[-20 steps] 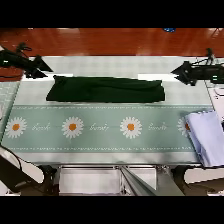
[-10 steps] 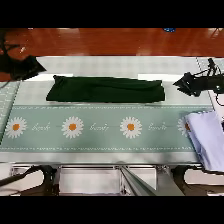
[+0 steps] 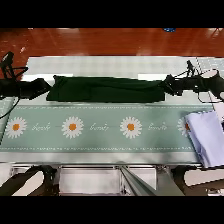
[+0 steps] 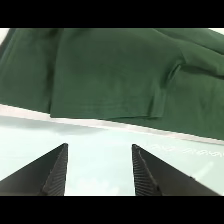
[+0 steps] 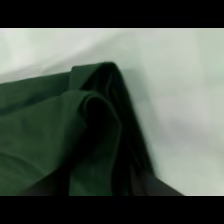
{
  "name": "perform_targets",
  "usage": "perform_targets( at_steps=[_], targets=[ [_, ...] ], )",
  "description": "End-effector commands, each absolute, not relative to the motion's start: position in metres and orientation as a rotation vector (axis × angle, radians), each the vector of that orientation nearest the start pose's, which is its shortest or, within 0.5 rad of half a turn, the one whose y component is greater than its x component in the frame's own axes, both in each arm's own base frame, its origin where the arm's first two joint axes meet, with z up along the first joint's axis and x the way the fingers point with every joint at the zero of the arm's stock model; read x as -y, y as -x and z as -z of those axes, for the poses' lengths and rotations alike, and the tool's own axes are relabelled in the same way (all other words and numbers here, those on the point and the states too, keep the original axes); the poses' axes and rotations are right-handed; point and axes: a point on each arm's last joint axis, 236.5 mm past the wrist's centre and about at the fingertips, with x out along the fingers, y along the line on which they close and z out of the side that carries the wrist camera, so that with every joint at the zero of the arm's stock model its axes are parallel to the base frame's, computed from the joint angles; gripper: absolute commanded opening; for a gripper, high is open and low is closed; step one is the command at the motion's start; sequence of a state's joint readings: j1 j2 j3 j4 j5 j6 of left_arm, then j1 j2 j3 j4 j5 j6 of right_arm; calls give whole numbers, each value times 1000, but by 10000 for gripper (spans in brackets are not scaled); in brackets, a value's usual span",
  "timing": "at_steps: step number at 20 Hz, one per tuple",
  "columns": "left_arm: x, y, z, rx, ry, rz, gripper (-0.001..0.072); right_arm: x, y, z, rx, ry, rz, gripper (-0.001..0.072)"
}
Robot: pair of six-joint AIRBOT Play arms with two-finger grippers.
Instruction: Fold the shirts.
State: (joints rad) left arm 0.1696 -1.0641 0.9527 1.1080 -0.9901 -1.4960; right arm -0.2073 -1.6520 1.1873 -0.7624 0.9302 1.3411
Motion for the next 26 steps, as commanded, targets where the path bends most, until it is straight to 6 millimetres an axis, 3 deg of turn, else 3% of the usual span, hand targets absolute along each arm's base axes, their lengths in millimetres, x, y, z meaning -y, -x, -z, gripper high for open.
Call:
perform_targets(
  at_steps=[1,4,7,9,10,12,13,14,15,16,19,21,24,26],
  targets=[
    [28,-373,-45,-1032,470,99,501,-49,-470,93,-1239,-798,-163,417],
    [28,-373,-45,-1032,470,99,501,-49,-466,109,-1273,-815,-145,417],
    [28,-373,-43,-1037,472,98,501,-61,-462,114,-1305,-850,-180,384],
    [29,-373,-39,-1048,475,100,501,-79,-459,113,-1324,-814,-239,215],
    [31,-374,-37,-1054,481,105,501,-88,-461,109,-1318,-771,-283,46],
    [38,-374,-35,-1063,490,120,495,-102,-467,93,-1303,-734,-349,22],
    [40,-374,-34,-1067,489,126,379,-108,-468,81,-1304,-723,-383,22],
    [42,-374,-33,-1070,481,136,139,-109,-468,67,-1293,-709,-409,22],
    [47,-375,-33,-1067,466,160,20,-106,-468,53,-1273,-683,-414,21],
    [53,-375,-35,-1059,441,200,20,-99,-464,38,-1252,-631,-410,22],
    [86,-376,-39,-1045,399,310,20,-80,-432,-4,-1198,-511,-370,21],
    [120,-372,-30,-1092,364,385,19,-72,-401,-34,-1125,-488,-346,22],
    [200,-363,-12,-1182,302,559,19,-67,-346,-72,-1027,-468,-324,21],
    [262,-357,-4,-1219,216,685,19,-63,-312,-84,-1003,-454,-282,21]
  ],
)
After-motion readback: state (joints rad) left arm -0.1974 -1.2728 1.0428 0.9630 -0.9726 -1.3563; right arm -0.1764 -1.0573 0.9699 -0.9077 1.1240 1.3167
